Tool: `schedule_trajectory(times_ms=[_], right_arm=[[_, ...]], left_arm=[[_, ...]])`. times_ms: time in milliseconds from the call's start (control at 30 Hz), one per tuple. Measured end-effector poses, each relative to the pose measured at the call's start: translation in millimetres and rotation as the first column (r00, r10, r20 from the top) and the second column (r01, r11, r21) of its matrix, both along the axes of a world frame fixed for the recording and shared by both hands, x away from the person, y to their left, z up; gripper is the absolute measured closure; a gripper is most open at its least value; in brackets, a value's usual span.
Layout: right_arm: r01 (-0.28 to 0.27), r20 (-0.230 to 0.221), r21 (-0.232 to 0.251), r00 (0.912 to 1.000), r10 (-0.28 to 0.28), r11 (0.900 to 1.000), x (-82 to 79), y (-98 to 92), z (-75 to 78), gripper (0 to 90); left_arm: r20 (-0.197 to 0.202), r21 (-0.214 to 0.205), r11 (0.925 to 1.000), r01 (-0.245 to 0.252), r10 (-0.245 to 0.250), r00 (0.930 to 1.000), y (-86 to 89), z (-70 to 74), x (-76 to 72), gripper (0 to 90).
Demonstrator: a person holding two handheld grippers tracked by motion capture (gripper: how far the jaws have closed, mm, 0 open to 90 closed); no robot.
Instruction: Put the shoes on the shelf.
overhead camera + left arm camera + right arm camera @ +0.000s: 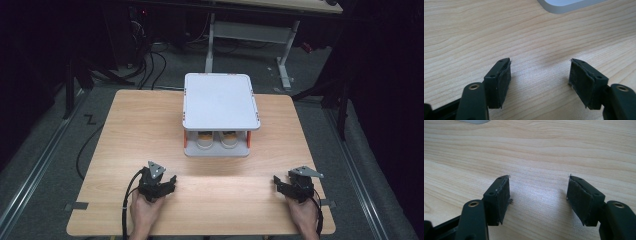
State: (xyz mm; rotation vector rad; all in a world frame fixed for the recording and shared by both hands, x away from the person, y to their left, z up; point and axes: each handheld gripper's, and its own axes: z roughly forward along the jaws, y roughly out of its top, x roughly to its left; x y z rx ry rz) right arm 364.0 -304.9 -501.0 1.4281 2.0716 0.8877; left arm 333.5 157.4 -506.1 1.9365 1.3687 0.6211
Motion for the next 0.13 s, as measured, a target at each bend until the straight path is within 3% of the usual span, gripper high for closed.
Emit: schedule_trajectory(times_ms=[133], right_arm=[[-0.001, -0.001, 0.000, 1.0000, 0.001, 1.0000, 0.0, 0.1, 0.0, 34.5]], left_arm=[[-0.001, -0.003, 1.0000, 0.001, -0.001, 1.0000, 0.1, 0.0, 0.0, 33.4]])
